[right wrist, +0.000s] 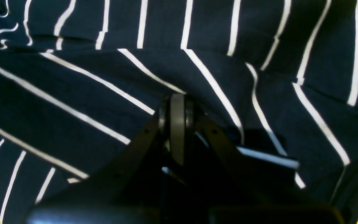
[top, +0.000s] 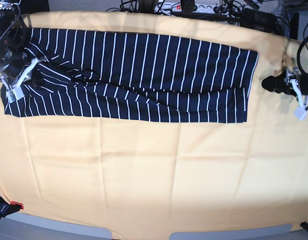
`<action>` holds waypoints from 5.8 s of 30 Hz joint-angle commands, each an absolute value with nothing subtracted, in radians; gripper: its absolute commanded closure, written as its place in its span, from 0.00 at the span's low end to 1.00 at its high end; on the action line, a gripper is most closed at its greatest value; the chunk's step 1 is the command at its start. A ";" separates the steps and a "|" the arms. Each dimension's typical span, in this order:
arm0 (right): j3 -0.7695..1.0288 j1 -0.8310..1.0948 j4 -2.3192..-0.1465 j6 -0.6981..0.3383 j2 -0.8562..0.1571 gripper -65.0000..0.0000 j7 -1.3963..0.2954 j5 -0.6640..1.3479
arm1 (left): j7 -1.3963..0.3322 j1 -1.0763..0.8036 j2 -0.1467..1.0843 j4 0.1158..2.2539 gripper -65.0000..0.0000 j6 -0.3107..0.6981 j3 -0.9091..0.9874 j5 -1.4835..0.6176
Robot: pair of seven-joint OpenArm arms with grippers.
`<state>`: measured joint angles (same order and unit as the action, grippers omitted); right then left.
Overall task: Fold the T-shirt properly
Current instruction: 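Move the right gripper to the collar end and the left gripper aside, then grasp the hem end of the folded strip with the left gripper, then fold the hem end over toward the collar with the left gripper, then press and adjust the folded layers with the left gripper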
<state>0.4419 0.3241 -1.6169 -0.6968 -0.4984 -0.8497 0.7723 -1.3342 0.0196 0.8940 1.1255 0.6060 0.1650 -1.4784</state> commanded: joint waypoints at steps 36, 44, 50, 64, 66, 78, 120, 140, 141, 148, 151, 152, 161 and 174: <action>0.450 0.316 -1.630 -0.698 -0.521 1.00 -0.834 0.815 | -1.340 -0.002 0.595 1.139 0.43 0.610 0.138 -1.484; 0.450 0.316 -1.629 -0.698 -0.522 1.00 -0.833 0.815 | -1.311 0.029 0.583 1.139 1.00 0.620 0.139 -1.473; 0.450 0.316 -1.630 -0.698 -0.522 1.00 -0.832 0.814 | -1.294 0.102 0.596 1.139 1.00 0.610 0.139 -1.436; 0.451 0.316 -1.630 -0.698 -0.521 1.00 -0.830 0.815 | -1.365 0.163 0.640 1.139 1.00 0.611 0.139 -1.484; 0.450 0.316 -1.630 -0.698 -0.521 1.00 -0.830 0.814 | -1.370 0.164 0.638 1.154 1.00 0.609 0.139 -1.484; 0.450 0.316 -1.629 -0.698 -0.521 1.00 -0.830 0.810 | -1.385 0.121 0.603 1.505 1.00 0.591 0.139 -1.484; 0.450 0.322 -1.629 -0.698 -0.521 1.00 -0.860 0.815 | -1.039 -0.017 -0.070 1.608 1.00 0.698 -0.080 -1.160; 0.450 0.321 -1.629 -0.698 -0.521 1.00 -0.861 0.850 | -0.941 -0.016 -0.107 1.621 0.51 0.698 -0.111 -1.155; 0.450 0.321 -1.629 -0.698 -0.521 1.00 -0.861 0.859 | -0.955 -0.016 -0.108 1.628 0.66 0.698 -0.089 -1.151; 0.451 0.321 -1.629 -0.698 -0.521 1.00 -0.860 0.864 | -0.993 -0.017 -0.102 1.639 1.00 0.605 0.014 -0.860; 0.451 0.321 -1.629 -0.698 -0.521 1.00 -0.860 0.869 | -0.987 -0.019 -0.099 1.639 1.00 0.558 -0.019 -0.719; 0.451 0.321 -1.629 -0.698 -0.521 1.00 -0.860 0.873 | -0.988 -0.019 -0.099 1.639 1.00 0.550 -0.043 -0.687; 0.451 0.321 -1.629 -0.698 -0.521 1.00 -0.860 0.876 | -1.040 -0.019 -0.100 1.639 1.00 0.620 -0.344 -0.660; 0.451 0.321 -1.629 -0.698 -0.521 1.00 -0.861 0.875 | -1.029 0.034 -0.136 1.690 1.00 0.698 -0.358 -0.850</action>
